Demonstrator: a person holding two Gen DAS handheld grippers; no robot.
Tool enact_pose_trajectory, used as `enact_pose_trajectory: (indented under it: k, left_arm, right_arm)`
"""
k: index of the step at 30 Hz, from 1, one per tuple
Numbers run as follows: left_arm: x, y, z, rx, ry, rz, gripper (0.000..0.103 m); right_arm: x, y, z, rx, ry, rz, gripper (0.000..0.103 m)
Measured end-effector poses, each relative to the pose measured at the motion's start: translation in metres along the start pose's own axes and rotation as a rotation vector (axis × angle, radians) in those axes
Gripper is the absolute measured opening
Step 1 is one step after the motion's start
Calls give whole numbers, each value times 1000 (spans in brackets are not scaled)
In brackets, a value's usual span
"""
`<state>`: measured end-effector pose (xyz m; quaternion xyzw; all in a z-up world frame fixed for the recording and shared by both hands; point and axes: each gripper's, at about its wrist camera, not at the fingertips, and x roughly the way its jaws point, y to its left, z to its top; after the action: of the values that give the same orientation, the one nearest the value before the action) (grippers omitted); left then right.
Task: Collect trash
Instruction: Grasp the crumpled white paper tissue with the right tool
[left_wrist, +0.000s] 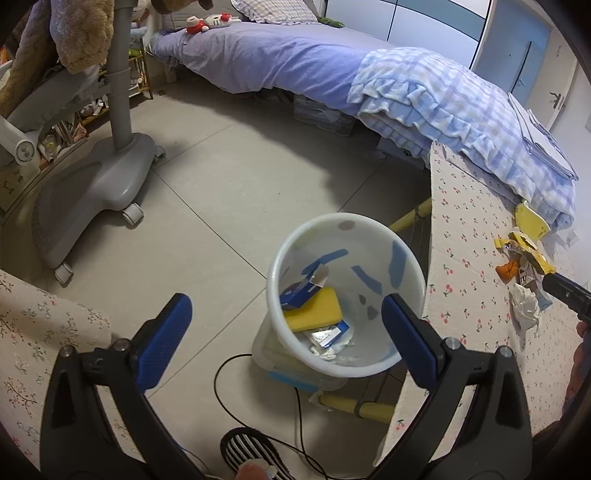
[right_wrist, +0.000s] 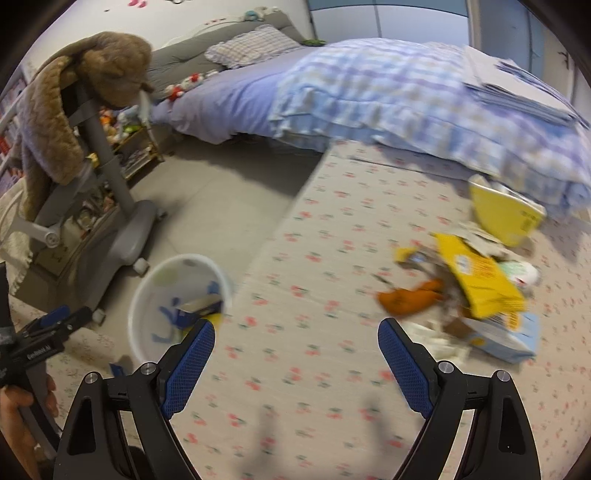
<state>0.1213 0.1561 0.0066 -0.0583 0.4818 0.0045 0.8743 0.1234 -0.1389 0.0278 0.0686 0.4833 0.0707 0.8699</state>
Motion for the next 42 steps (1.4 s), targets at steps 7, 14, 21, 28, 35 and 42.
enact_pose_trajectory:
  k: [7, 14, 21, 28, 35, 42]
  left_arm:
    - [10, -23, 0, 23, 36, -32, 102]
    - [20, -53, 0, 63, 67, -50, 102]
    - [30, -83, 2, 106, 93, -52, 102]
    - [42, -111, 6, 117, 146, -84, 102]
    - [48, -167, 11, 205, 145, -118, 102]
    - [64, -232, 4, 310, 152, -183, 102]
  right_arm:
    - [1, -63, -16, 82, 49, -76, 91]
    - [22, -98, -25, 161, 142, -75, 91]
    - [41, -112, -29, 188, 196, -67, 91]
    - [56, -114, -30, 198, 243, -58, 54]
    - [40, -120, -31, 213, 232, -35, 43]
    - [3, -143, -34, 259, 165, -15, 43]
